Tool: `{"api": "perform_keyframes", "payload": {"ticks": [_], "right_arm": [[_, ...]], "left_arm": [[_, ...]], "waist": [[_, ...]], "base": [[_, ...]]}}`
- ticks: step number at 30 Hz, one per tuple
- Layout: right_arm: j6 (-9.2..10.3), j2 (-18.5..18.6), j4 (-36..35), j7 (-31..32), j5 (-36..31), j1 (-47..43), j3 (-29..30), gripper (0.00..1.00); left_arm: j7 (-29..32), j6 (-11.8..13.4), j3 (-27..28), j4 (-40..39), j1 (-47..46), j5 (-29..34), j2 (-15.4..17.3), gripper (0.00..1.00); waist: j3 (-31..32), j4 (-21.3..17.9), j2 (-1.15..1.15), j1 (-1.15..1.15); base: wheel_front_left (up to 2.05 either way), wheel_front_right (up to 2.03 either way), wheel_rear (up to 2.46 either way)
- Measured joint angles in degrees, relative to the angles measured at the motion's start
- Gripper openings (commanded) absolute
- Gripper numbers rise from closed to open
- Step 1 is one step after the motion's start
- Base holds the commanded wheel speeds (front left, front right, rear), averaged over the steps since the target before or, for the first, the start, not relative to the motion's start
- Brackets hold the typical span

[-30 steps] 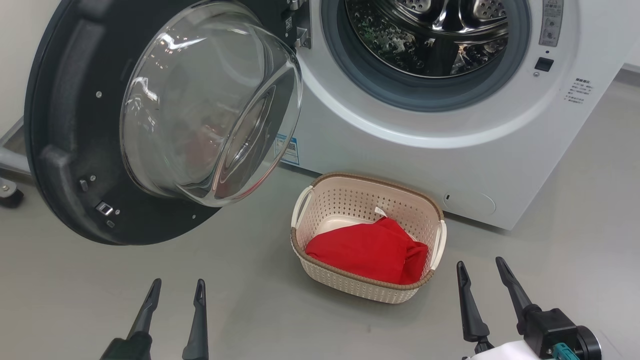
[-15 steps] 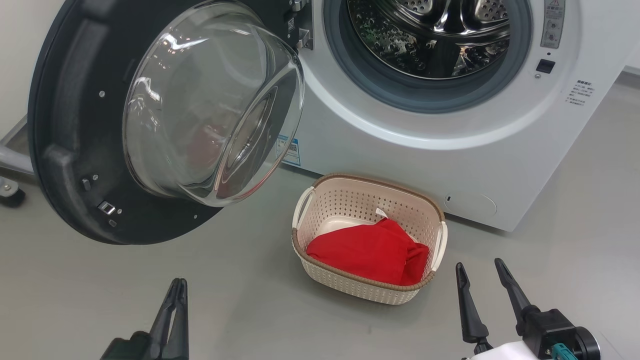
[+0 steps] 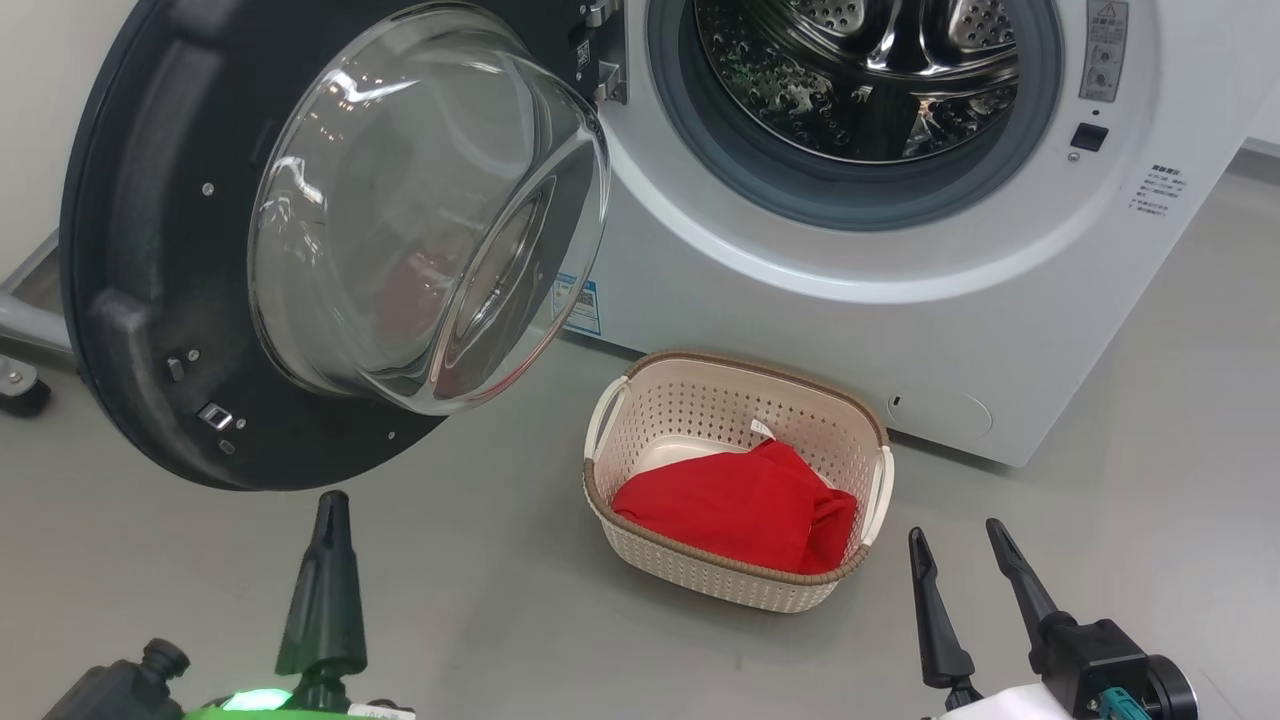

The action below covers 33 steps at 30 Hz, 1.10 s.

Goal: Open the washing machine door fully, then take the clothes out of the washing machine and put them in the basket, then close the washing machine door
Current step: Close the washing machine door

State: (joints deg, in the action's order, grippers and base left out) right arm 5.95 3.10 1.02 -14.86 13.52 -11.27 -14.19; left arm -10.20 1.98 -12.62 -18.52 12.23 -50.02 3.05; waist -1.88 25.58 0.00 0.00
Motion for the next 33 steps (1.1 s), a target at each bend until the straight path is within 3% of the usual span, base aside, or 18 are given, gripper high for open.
{"api": "perform_keyframes", "payload": {"ticks": [1, 2, 6, 12, 17, 23, 28, 33], "right_arm": [[0.0, 0.0, 0.0, 0.0, 0.0, 0.0, 0.0, 1.0], [0.0, 0.0, 0.03, 0.0, 0.0, 0.0, -0.02, 1.0], [0.0, -0.02, 0.1, 0.0, 0.0, 0.0, -0.05, 1.0], [0.01, -0.02, 0.09, 0.0, 0.0, 0.0, -0.04, 1.0], [0.04, 0.0, -0.29, 0.0, 0.0, 0.0, 0.41, 1.0], [0.1, 0.25, -0.64, 0.0, -0.03, 0.0, 1.07, 1.0], [0.09, 0.4, -0.83, 0.37, -0.11, 0.03, 0.7, 1.0], [0.09, 0.67, -1.27, 1.02, -0.69, 0.24, 0.29, 1.0]], "left_arm": [[0.0, 0.0, 0.0, 0.0, 0.0, 0.0, 0.0, 0.0], [-1.3, 0.0, -2.2, -3.71, -0.1, -6.22, 0.01, 0.0], [-3.57, -0.02, -4.36, -9.71, -0.1, -17.26, -0.12, 0.0], [-4.07, -1.37, 4.52, -13.03, -4.31, -33.17, -0.25, 0.0], [-4.07, -1.87, 11.46, -13.29, -9.29, -35.24, -0.3, 0.0], [-4.01, -0.73, 20.33, -6.2, -15.78, -38.57, -0.07, 0.0], [-2.81, 1.71, 27.5, 1.36, -21.49, -42.14, 4.97, 0.0], [0.35, 3.8, 30.77, 10.96, -25.9, -45.21, 9.96, 0.0]], "waist": [[0.0, 0.0, 0.0, 0.0], [0.01, -0.04, 0.0, 0.0], [0.0, -0.21, 0.0, 0.0], [-0.5, -0.41, 0.0, 0.0], [-1.06, -0.33, 0.0, 0.0], [-1.74, 0.58, 0.0, 0.0], [-2.22, 0.79, 0.0, 0.0], [-3.05, 0.53, 0.0, 0.0]], "base": [[0.0, 0.0, 0.0], [0.0, 0.0, 0.0], [0.0, 0.0, 0.0], [0.0, 0.0, 0.0], [0.0, 0.0, 0.0], [0.0, 0.0, 0.0], [0.0, 0.0, 0.0], [0.0, 0.0, 0.0]]}}
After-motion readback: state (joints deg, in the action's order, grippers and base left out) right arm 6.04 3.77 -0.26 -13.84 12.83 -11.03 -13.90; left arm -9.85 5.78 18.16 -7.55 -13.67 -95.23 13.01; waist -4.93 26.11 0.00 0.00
